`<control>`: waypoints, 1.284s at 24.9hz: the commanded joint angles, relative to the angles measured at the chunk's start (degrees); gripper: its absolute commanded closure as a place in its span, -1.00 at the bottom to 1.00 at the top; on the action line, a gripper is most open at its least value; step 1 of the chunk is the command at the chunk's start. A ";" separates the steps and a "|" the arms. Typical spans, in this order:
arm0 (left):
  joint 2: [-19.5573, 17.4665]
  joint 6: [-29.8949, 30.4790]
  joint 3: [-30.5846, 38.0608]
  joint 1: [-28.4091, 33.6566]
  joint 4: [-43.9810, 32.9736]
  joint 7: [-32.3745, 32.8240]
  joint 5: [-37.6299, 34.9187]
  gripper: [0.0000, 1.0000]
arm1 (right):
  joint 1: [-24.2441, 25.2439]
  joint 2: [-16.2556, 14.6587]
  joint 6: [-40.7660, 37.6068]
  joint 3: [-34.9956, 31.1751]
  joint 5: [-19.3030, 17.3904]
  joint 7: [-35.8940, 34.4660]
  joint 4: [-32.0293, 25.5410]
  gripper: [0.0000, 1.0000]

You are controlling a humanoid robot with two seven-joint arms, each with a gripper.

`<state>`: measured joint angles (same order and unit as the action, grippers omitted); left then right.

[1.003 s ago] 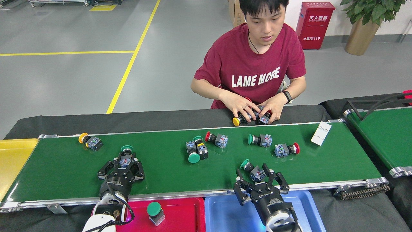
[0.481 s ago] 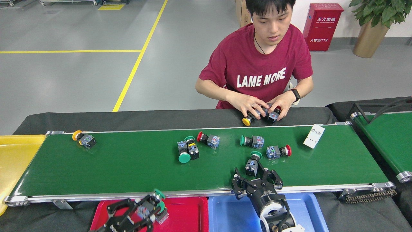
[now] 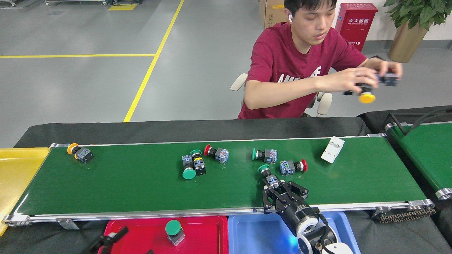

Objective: Pick switch part from conveyor to tray

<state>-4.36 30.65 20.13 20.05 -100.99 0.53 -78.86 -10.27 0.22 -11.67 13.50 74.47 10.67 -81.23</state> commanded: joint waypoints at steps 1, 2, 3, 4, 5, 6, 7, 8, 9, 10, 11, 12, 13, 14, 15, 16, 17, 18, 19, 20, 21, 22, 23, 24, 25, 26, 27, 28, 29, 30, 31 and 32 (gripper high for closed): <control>-0.03 -5.69 2.37 0.69 -0.44 -0.26 -0.07 -1.00 | 0.51 -1.80 -4.41 -0.14 -1.70 -0.65 -4.72 0.90; 0.05 -5.78 2.72 1.22 -0.52 -0.35 0.02 -1.00 | 1.83 -2.33 -6.34 -0.14 -2.58 -0.65 -7.00 0.90; 0.32 -5.87 2.72 1.40 -0.52 -0.35 -0.07 -1.00 | 3.41 -2.68 -8.72 -0.14 -3.37 -0.56 -9.47 0.90; 0.41 -6.04 2.72 1.40 -0.52 -0.26 -0.07 -1.00 | 5.08 -2.60 -11.53 -0.14 -3.55 -0.56 -11.58 0.89; 0.41 -6.04 2.72 1.31 -0.52 -0.35 -0.07 -1.00 | 6.31 -2.68 -14.52 -0.05 -3.72 -0.56 -13.07 0.89; 0.41 -6.04 2.55 0.96 -0.52 -0.26 -0.16 -1.00 | 7.54 -2.51 -17.59 0.03 -3.64 -0.47 -14.04 0.88; 0.32 -6.13 2.37 0.43 -0.52 -0.26 -0.24 -1.00 | 8.86 -2.24 -20.76 0.21 -3.64 -0.39 -14.30 0.85; 0.32 -6.31 2.20 -0.10 -0.52 -0.26 -0.33 -1.00 | 9.65 -1.80 -21.99 1.09 -3.11 -0.30 -14.30 0.83; 0.14 -6.75 2.02 -0.98 -0.52 -0.26 -0.77 -1.00 | 10.18 -1.37 -22.34 3.11 -2.76 -0.30 -14.30 0.68; 0.23 -7.01 1.67 -2.29 -0.44 -0.18 -2.26 -1.00 | 10.27 -0.84 -21.81 5.22 -2.49 0.05 -14.21 0.31; 0.76 -7.36 0.61 -4.23 -0.44 0.09 -5.08 -1.00 | 10.27 0.22 -19.62 7.15 -1.97 1.28 -13.95 -0.42; 1.37 -7.97 -1.23 -6.86 0.09 0.26 -8.50 -1.00 | 10.44 1.97 -15.32 8.91 -0.83 2.95 -13.86 -0.98; 2.25 -8.77 -2.64 -8.53 0.53 0.35 -10.61 -1.00 | 10.62 2.85 -12.67 10.14 -0.38 3.92 -13.69 -0.97; 3.48 -10.35 -4.75 -11.00 1.67 0.44 -13.43 -1.00 | 10.27 3.73 -10.39 11.55 -0.21 4.45 -13.07 -0.98; 4.54 -11.58 -6.68 -13.11 3.25 0.88 -15.62 -1.00 | 9.83 4.17 -10.39 11.81 -0.30 4.54 -12.90 -0.98; 4.89 -12.37 -8.26 -14.77 4.83 2.02 -17.29 -1.00 | 9.48 4.17 -10.39 11.81 -0.30 4.62 -12.98 -0.98; 5.15 -13.34 -9.58 -16.79 6.94 3.69 -18.43 -1.00 | 9.04 3.91 -10.39 11.81 -0.30 4.71 -12.98 -0.98; 5.15 -13.95 -10.28 -18.12 8.35 4.66 -18.79 -1.00 | 8.95 3.82 -10.39 11.72 -0.30 4.71 -12.98 -0.98; 5.15 -14.83 -11.08 -20.14 10.46 5.89 -18.88 -1.00 | 8.95 3.91 -10.39 11.72 -0.30 4.71 -12.98 -0.98; 5.15 -15.45 -11.43 -21.89 12.31 6.42 -18.88 -1.00 | 8.68 4.17 -10.21 11.64 -0.30 4.71 -12.98 -0.98; 5.06 -15.71 -11.60 -23.30 13.63 6.50 -18.88 -1.00 | 8.33 4.35 -9.95 11.37 -0.47 4.71 -13.25 -0.98; 4.89 -15.71 -11.60 -24.53 14.77 6.50 -18.88 -1.00 | 7.81 4.26 -9.60 10.23 -0.56 4.62 -13.42 -0.97; 4.54 -15.71 -11.60 -25.23 15.65 6.59 -18.88 -1.00 | 7.28 4.26 -9.24 7.42 -0.56 4.54 -13.42 -0.97; 4.36 -15.54 -11.60 -25.67 16.17 6.59 -18.88 -1.00 | 7.01 4.17 -8.80 3.99 -0.56 4.45 -13.42 -0.96; 4.36 -15.45 -11.60 -25.94 16.61 6.59 -18.88 -1.00 | 6.58 4.26 -8.54 0.66 -0.56 4.45 -13.34 -0.96; 4.36 -15.36 -11.69 -26.29 17.05 6.68 -18.88 -1.00 | 5.78 4.26 -8.10 -1.81 -0.56 4.27 -13.16 -0.96; 4.36 -15.45 -11.69 -26.64 17.84 6.77 -18.88 -1.00 | 4.73 4.08 -7.40 -5.15 -0.47 4.10 -12.72 -0.96; 4.54 -15.45 -11.69 -27.17 18.55 6.94 -18.88 -1.00 | 4.20 4.08 -6.61 -7.44 -0.47 3.83 -12.37 -0.95; 4.62 -15.45 -11.69 -27.96 19.78 7.29 -18.88 -1.00 | 4.11 4.00 -5.20 -9.90 -0.47 3.22 -12.19 -0.95; 4.71 -15.71 -11.60 -28.93 21.10 7.47 -18.88 -1.00 | 4.11 3.82 -3.62 -11.66 -0.47 2.25 -12.19 -0.95; 4.71 -15.97 -11.52 -29.80 22.32 7.47 -18.88 -1.00 | 4.73 3.56 -2.13 -12.88 -0.47 0.67 -12.28 -0.95; 4.62 -15.97 -11.34 -30.42 23.03 7.47 -18.88 -1.00 | 5.26 3.38 -1.33 -13.68 -0.47 -0.82 -12.28 -0.95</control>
<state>0.50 15.16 8.55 -9.07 -78.07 8.05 -97.55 -4.91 3.94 -15.10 0.87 74.08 12.33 -92.97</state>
